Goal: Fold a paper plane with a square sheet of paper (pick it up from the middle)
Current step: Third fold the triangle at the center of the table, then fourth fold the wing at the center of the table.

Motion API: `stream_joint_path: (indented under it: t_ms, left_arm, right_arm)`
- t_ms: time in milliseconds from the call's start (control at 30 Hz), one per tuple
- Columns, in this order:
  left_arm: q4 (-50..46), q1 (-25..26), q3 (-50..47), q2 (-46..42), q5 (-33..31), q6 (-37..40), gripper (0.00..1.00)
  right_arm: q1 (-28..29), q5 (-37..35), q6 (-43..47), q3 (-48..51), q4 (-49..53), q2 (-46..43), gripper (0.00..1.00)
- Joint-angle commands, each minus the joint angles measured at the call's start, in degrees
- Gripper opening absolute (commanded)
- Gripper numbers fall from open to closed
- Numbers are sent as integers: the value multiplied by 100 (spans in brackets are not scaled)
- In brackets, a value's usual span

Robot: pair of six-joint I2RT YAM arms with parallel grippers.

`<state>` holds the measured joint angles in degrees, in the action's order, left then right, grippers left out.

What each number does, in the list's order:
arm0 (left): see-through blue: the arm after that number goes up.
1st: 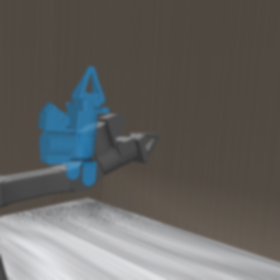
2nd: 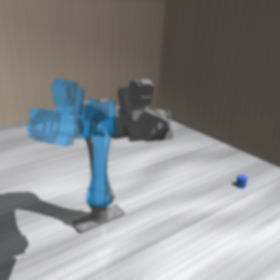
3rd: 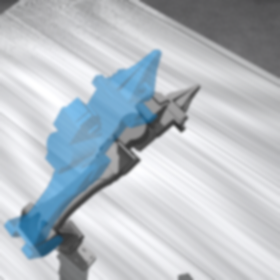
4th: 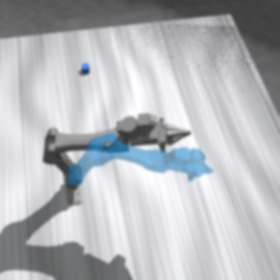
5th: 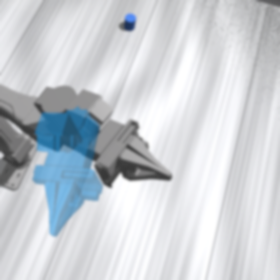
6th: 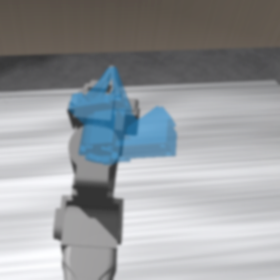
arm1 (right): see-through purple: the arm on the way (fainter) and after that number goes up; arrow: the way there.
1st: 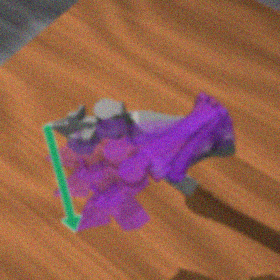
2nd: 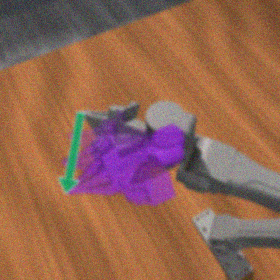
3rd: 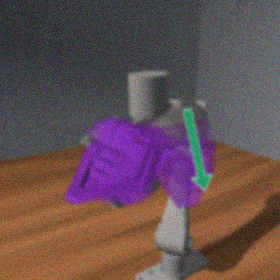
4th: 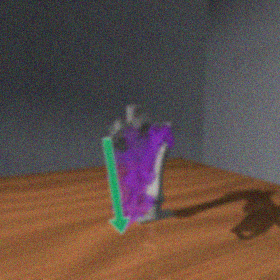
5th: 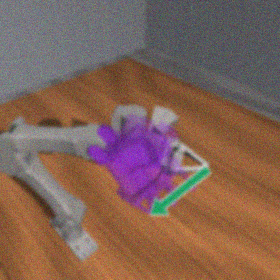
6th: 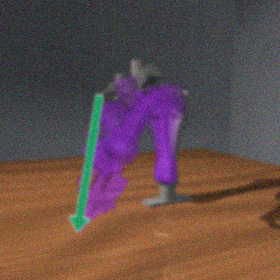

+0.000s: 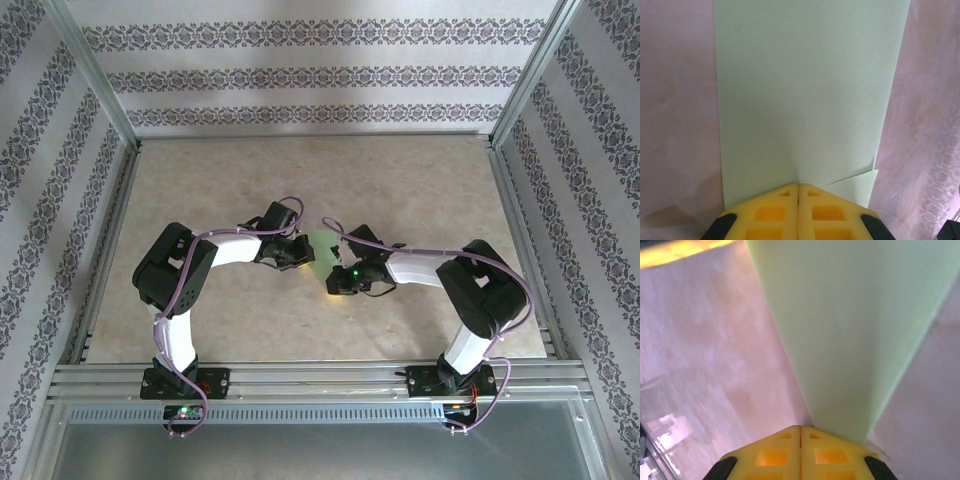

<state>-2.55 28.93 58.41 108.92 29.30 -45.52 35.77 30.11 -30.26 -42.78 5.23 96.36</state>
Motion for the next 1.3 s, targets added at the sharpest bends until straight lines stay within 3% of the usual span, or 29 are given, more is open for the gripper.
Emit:
stream_joint_path:
  t_ms: [0,133,333,533,700,1267]
  left_arm:
    - [-633,88,-81,290,-463,-48,6]
    - [-572,94,64,139,-265,-212,7]
    - [-17,78,275,-401,279,-738,18]
    - [246,-184,-84,-1045,100,-1169,39]
    - [372,-445,-635,-1477,-122,-1323,48]
    - [766,-546,-1142,-1267,234,-1662,52]
  right_arm:
    - [-15,125,-142,433,179,-352,7]
    - [-96,-222,-219,465,51,-1173,8]
    - [-177,-1170,-724,200,43,-1772,22]
    - [-226,-1281,-1219,-207,0,-1275,22]
    - [-149,-1237,-1248,-491,-70,-990,22]
    - [-143,-1095,-1163,-872,9,59,23]
